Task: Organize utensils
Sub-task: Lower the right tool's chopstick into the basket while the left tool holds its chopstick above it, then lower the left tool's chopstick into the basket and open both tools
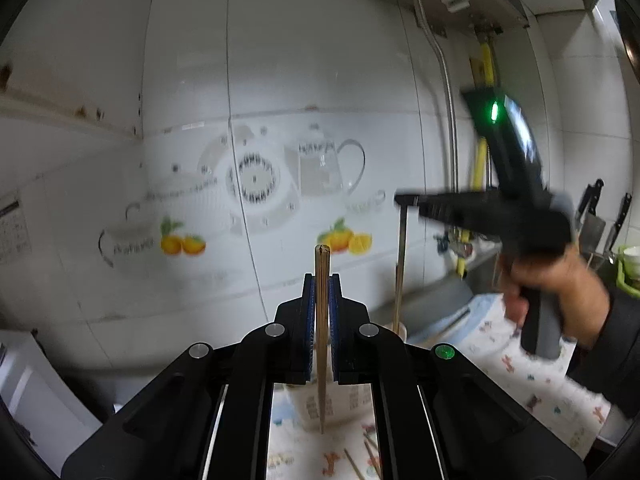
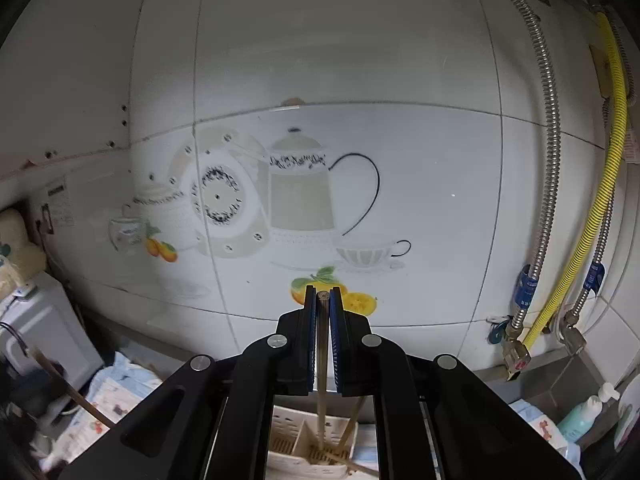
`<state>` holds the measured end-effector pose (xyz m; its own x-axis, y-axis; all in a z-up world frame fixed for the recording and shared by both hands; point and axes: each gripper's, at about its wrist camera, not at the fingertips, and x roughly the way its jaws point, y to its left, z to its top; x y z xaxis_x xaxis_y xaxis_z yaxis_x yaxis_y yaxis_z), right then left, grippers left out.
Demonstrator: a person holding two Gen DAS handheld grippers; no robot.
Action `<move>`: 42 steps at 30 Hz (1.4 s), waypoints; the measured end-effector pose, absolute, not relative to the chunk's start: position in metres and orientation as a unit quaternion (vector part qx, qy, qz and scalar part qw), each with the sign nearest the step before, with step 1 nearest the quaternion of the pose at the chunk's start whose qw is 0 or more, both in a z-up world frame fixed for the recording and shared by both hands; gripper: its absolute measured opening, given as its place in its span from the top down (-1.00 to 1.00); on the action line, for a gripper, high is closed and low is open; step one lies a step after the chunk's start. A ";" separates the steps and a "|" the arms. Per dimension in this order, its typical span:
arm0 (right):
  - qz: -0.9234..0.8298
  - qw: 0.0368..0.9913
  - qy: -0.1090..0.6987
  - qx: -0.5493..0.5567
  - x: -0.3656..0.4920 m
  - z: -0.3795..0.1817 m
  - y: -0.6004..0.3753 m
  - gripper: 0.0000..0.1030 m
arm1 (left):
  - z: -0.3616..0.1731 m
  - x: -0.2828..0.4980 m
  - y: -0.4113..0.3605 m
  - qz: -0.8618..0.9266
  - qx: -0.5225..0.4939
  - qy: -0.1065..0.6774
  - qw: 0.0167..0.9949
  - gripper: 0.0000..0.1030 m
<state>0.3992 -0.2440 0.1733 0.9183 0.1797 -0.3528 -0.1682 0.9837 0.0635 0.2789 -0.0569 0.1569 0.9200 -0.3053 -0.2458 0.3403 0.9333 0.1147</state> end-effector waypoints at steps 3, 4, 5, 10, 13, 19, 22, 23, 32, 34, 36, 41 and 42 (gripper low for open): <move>0.088 0.979 0.183 0.011 0.405 0.162 -0.243 0.87 | 0.170 0.286 -0.059 -0.165 0.069 0.096 0.979 0.90; 0.090 0.979 0.184 0.010 0.407 0.157 -0.242 0.87 | 0.173 0.289 -0.060 -0.166 0.066 0.093 0.980 0.90; 0.088 0.979 0.184 0.010 0.408 0.154 -0.243 0.87 | 0.177 0.292 -0.061 -0.163 0.066 0.086 0.981 0.90; 0.100 0.974 0.205 0.016 0.414 0.131 -0.244 0.87 | 0.187 0.304 -0.071 -0.151 0.076 0.058 0.984 0.90; 0.101 0.972 0.212 0.013 0.413 0.123 -0.244 0.87 | 0.188 0.315 -0.073 -0.143 0.073 0.045 0.986 0.90; 0.105 0.970 0.219 0.008 0.410 0.114 -0.243 0.87 | 0.172 0.344 -0.067 -0.132 0.053 0.060 0.988 0.90; 0.106 0.969 0.221 0.005 0.407 0.112 -0.243 0.87 | 0.156 0.357 -0.064 -0.127 0.045 0.080 0.988 0.90; 0.107 0.969 0.222 0.006 0.407 0.111 -0.244 0.87 | 0.151 0.360 -0.063 -0.127 0.044 0.084 0.987 0.90; 0.102 0.970 0.220 -0.006 0.400 0.112 -0.244 0.83 | 0.111 0.383 -0.059 -0.118 0.043 0.140 0.982 0.89; 0.100 0.972 0.214 -0.005 0.395 0.114 -0.246 0.81 | 0.107 0.385 -0.057 -0.126 0.041 0.150 0.980 0.88; 0.102 0.972 0.212 -0.003 0.389 0.117 -0.249 0.59 | 0.107 0.385 -0.058 -0.125 0.046 0.152 0.979 0.87; 0.100 0.974 0.204 0.001 0.361 0.123 -0.260 0.55 | 0.116 0.372 -0.053 -0.125 0.033 0.149 0.980 0.85; 0.099 0.974 0.205 0.005 0.354 0.123 -0.264 0.49 | 0.118 0.368 -0.052 -0.126 0.030 0.148 0.980 0.85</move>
